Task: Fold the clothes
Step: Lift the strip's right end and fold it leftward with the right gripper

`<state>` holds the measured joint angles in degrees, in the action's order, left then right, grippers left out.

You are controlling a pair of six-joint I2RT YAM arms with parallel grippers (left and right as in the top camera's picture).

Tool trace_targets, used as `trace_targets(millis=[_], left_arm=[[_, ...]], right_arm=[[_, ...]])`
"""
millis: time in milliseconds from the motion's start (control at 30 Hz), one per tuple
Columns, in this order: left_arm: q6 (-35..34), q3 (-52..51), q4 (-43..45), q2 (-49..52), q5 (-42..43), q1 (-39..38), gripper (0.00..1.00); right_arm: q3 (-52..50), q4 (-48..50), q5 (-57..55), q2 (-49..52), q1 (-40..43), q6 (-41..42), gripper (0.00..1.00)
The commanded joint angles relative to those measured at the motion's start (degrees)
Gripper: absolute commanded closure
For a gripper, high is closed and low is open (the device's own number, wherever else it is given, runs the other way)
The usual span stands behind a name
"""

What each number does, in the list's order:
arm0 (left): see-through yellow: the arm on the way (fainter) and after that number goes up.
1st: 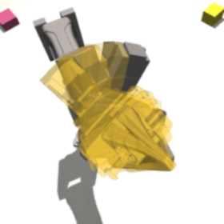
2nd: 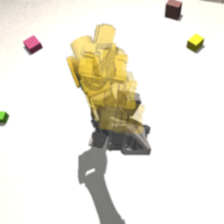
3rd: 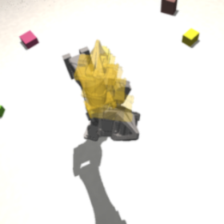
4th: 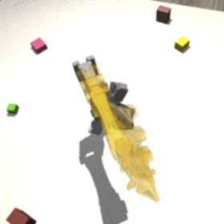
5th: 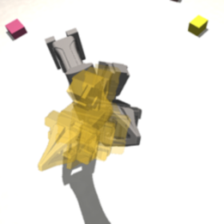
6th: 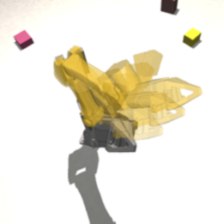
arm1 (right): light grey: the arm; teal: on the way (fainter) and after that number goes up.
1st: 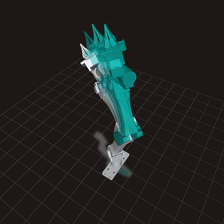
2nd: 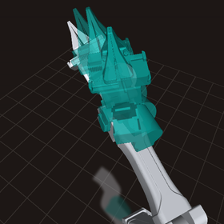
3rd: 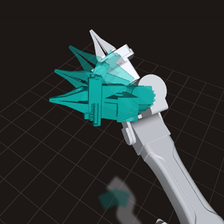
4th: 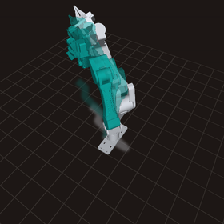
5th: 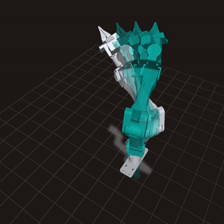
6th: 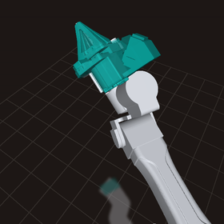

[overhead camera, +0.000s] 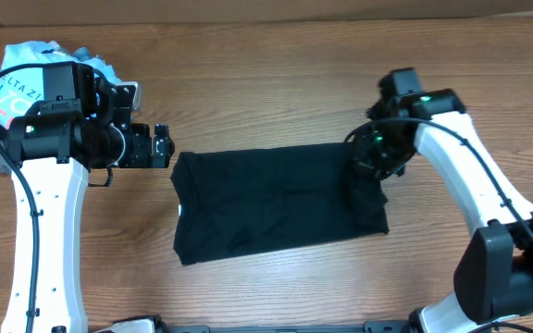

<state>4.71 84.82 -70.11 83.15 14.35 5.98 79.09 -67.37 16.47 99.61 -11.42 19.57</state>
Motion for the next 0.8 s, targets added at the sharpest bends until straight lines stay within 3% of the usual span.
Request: trace_targets(millis=[0,767], left_arm=[[1.09,1.18,0.07,-0.35,0.31,-0.39,0.0],[1.11,1.18,-0.35,-0.35,0.28,-0.39,0.0]], right_arm=[[0.52,1.27,-1.46,-1.55,-2.27,3.17,0.91],[-6.45,12.9,-0.92,-1.46,-14.14,13.7,0.87]])
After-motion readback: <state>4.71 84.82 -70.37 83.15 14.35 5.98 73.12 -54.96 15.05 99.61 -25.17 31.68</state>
